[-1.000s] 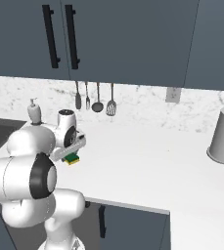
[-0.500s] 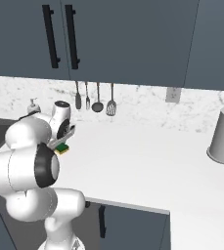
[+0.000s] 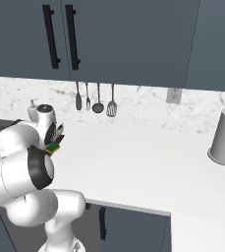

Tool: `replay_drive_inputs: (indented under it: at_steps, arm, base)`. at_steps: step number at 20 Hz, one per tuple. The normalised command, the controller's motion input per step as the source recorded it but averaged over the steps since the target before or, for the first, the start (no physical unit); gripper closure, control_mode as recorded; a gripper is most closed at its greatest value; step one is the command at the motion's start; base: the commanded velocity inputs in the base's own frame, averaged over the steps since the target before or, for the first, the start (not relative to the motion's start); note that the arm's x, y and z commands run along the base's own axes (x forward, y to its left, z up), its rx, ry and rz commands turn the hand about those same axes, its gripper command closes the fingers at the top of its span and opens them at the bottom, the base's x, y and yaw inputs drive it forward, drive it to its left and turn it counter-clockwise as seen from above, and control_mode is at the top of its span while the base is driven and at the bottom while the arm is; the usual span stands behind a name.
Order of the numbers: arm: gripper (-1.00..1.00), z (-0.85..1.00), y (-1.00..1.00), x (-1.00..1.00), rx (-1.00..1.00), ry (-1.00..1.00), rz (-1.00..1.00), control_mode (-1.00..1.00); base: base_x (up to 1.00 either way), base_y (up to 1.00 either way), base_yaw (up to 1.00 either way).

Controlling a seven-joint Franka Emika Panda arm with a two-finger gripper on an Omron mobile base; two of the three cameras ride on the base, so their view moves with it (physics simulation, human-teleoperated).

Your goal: Pick up the sponge from the counter and clean the cutting board by briefly scrubbing or pressing down on the cutting board. Once finished, release the sponge.

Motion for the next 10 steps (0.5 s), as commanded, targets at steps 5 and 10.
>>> replay_drive_inputs:
  at_steps: [5, 10]
  arm:
    - [1.0, 0.06, 0.37, 0.29, -0.07, 0.09, 0.0, -1.0]
    - [1.0, -0.09, 0.37, 0.27, -0.01, 0.01, 0.0, -1.0]
  base:
    - [0.0, 0.0, 0.0]
    - [0.0, 0.0, 0.0]
